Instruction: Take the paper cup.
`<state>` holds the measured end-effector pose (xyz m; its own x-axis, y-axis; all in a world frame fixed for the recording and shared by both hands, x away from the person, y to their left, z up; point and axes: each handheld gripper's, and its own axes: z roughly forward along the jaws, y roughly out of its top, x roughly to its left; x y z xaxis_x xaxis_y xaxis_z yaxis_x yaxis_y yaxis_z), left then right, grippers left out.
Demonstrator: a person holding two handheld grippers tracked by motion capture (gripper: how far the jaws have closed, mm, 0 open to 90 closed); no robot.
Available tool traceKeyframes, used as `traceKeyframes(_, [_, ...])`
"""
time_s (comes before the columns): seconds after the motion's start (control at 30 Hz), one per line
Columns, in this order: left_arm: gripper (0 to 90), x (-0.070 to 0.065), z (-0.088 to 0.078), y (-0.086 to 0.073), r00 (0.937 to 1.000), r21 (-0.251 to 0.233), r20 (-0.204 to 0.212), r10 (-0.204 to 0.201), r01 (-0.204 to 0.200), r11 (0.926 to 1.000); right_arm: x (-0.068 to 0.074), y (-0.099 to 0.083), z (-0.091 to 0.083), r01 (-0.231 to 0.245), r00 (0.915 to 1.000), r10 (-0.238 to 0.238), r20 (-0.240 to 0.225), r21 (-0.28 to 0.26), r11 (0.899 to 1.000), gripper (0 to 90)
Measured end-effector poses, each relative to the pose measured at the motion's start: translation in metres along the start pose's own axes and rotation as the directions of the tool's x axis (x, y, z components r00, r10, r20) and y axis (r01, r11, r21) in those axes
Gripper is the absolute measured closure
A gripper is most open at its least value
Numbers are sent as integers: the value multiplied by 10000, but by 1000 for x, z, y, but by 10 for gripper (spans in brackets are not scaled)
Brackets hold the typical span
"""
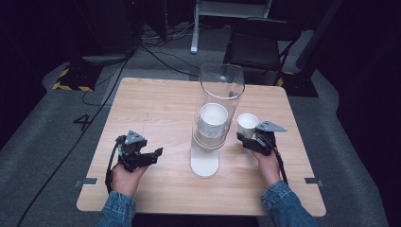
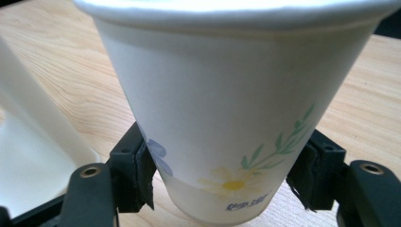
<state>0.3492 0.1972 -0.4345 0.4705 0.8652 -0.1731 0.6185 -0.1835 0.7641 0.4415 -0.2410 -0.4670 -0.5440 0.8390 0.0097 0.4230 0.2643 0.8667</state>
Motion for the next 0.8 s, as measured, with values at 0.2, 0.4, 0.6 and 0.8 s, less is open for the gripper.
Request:
traceKeyframes(0.2, [289, -1, -3, -4, 9999, 96, -88, 71, -70, 9999, -4, -5, 14, -240, 9997, 240, 47, 148, 9996, 346])
traceKeyframes(0.4, [291, 0, -5, -8, 9999, 139, -155, 63, -61, 9999, -5, -11, 25, -277, 9996, 272, 98, 539, 9982, 344])
traceKeyframes(0.6, [291, 0, -5, -8, 9999, 190, -130, 80, -77, 9998, -9, -16, 31, -462, 9989, 452, 130, 955, 9944, 342])
traceKeyframes(0.8, [292, 0, -5, -8, 9999, 234, -121, 116, -113, 9997, -9, -19, 34, -531, 9986, 524, 89, 1299, 9901, 340])
